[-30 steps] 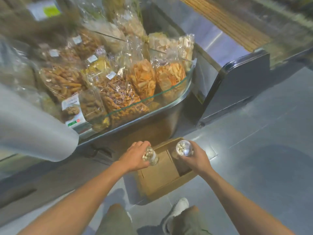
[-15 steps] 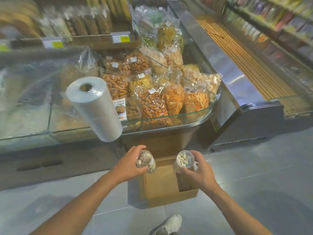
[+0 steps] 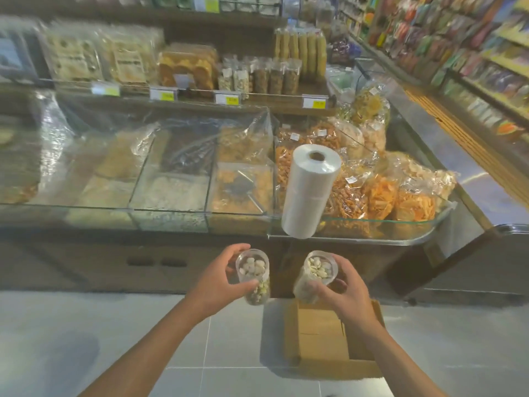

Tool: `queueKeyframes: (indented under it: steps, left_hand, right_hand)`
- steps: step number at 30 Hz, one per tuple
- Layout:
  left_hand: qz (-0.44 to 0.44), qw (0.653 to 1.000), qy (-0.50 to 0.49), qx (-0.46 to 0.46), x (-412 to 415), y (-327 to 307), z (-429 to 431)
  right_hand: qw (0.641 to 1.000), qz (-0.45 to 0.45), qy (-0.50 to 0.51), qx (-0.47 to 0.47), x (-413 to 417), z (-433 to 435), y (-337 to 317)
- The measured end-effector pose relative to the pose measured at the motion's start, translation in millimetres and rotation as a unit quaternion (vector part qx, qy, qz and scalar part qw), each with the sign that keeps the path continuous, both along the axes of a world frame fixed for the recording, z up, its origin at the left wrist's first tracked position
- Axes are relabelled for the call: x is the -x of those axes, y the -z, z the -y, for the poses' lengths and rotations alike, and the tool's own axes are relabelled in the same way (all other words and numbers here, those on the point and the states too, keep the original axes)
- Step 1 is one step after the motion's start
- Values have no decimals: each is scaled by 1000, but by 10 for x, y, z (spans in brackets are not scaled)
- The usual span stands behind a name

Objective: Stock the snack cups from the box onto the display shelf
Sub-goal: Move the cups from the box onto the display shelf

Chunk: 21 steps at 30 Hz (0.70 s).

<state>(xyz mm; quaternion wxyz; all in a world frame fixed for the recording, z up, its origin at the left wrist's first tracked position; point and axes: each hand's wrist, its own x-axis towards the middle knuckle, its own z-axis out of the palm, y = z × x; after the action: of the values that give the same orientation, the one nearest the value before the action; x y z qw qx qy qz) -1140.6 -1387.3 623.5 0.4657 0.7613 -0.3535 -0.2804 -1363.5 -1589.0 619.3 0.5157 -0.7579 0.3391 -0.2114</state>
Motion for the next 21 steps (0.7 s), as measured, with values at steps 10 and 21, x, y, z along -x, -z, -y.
queueKeyframes:
  steps: [10, 21]
  left_hand:
    - [24, 996, -74, 39, -814, -378, -975]
    - [49, 988, -132, 61, -1984, -755, -826]
  right_hand:
    - [996, 42, -81, -25, -1190, -745, -467]
    - [985, 98, -144, -11, -2813, -461, -757]
